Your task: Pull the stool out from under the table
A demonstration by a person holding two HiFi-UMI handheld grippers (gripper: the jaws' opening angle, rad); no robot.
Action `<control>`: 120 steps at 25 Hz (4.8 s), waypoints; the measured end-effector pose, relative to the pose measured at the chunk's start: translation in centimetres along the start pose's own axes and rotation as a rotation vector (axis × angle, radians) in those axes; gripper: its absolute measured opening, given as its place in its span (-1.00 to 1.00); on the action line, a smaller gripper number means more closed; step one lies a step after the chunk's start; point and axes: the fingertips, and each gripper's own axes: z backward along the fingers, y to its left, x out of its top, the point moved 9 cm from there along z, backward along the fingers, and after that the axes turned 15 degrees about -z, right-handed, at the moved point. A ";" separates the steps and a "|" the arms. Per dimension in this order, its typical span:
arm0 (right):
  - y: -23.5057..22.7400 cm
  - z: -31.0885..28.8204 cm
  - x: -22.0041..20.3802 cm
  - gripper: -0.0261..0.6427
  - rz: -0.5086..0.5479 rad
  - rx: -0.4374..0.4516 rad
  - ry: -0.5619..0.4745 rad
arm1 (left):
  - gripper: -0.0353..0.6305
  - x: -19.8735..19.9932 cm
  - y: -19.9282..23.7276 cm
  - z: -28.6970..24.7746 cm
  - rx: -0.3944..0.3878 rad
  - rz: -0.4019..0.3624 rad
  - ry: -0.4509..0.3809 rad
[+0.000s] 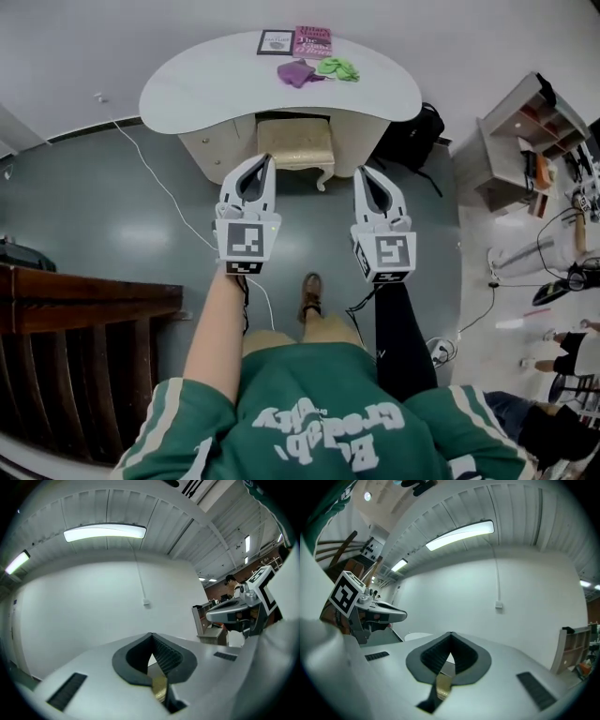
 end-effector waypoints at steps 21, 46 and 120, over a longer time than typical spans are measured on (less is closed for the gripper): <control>-9.5 -16.3 -7.0 -0.90 -0.093 0.101 0.169 | -0.85 -9.0 -0.7 -16.6 -0.023 0.060 0.174; -10.8 -26.3 -27.0 -0.71 -0.224 0.000 0.428 | -0.84 -31.7 -4.5 -24.0 -0.190 0.195 0.335; -29.2 -36.6 -59.7 0.56 -0.700 0.246 0.782 | 0.34 -64.5 -8.3 -29.2 -0.380 0.615 0.605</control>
